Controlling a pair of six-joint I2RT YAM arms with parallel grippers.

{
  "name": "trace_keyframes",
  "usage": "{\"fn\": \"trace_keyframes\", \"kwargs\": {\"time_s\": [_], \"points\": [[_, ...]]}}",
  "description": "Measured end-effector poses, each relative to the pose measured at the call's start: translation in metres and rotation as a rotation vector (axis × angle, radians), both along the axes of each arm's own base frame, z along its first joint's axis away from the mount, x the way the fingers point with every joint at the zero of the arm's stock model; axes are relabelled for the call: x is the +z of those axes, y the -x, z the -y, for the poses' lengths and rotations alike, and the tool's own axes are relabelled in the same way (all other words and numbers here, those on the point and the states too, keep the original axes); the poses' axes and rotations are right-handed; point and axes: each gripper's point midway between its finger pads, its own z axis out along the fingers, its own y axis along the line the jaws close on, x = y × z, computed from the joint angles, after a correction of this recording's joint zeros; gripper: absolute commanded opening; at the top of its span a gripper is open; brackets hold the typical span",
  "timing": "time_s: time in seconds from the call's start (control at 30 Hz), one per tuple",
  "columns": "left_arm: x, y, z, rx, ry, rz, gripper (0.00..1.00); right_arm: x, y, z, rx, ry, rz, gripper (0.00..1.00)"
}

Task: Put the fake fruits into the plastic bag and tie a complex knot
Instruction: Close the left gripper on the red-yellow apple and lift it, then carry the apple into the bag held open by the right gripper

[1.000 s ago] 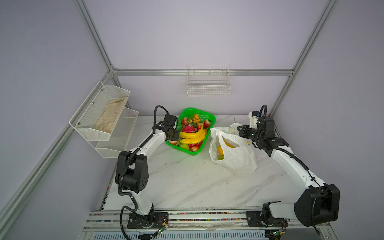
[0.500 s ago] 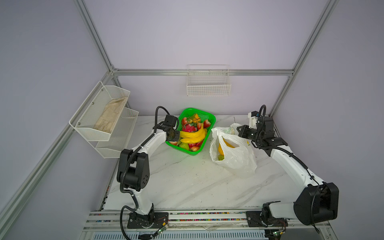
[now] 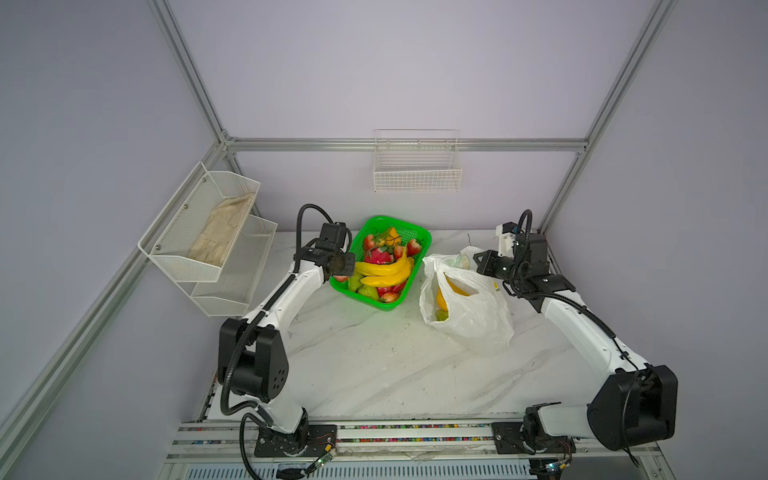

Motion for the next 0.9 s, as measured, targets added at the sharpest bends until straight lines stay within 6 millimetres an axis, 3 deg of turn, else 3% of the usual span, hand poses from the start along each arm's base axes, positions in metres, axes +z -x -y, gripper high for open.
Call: {"fn": "trace_keyframes", "kwargs": {"time_s": [0.13,0.2,0.27,0.37,0.53,0.63,0.8,0.9], "points": [[0.096,0.035,0.015,-0.083,0.129,0.251,0.00,0.000,0.001,-0.002,0.006,-0.018,-0.009,0.00],[0.129,0.063,0.027,-0.154,0.193,0.347,0.00,0.000,0.001,-0.003,0.007,-0.023,-0.010,0.00],[0.150,0.090,0.044,-0.244,0.256,0.405,0.00,0.000,0.001,-0.003,0.004,-0.027,-0.012,0.00],[0.150,0.121,0.074,-0.378,0.338,0.403,0.00,0.000,0.001,-0.003,0.001,-0.030,-0.014,0.00],[0.106,0.164,0.138,-0.614,0.435,0.266,0.00,0.002,-0.001,-0.003,-0.001,-0.033,-0.012,0.00],[0.087,0.181,0.167,-0.702,0.498,0.208,0.00,0.003,-0.003,-0.003,-0.002,-0.036,-0.011,0.00],[0.100,0.184,0.201,-0.794,0.596,0.258,0.00,0.002,-0.002,-0.004,-0.001,-0.039,-0.015,0.00],[0.095,0.176,0.218,-0.818,0.620,0.259,0.00,0.002,-0.002,-0.005,0.004,-0.044,-0.018,0.00]]}}
